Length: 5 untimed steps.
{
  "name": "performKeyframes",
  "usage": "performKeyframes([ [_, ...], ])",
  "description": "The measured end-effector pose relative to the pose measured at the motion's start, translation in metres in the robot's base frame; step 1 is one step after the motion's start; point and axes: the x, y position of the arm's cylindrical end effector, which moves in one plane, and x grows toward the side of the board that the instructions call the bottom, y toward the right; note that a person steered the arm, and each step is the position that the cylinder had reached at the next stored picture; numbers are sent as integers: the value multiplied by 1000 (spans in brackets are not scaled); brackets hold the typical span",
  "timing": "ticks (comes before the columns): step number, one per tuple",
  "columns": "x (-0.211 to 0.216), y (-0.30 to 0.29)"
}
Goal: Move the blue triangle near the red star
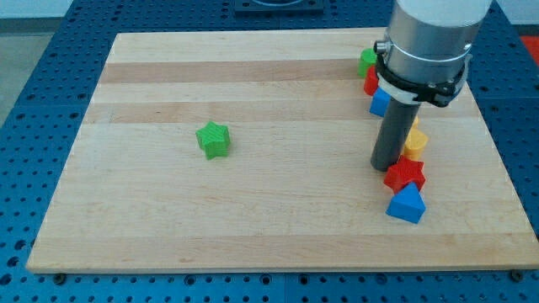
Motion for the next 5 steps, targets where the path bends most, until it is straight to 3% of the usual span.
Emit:
performKeyframes([
  [2,14,-64],
  [3,37,-62],
  [5,38,-27],
])
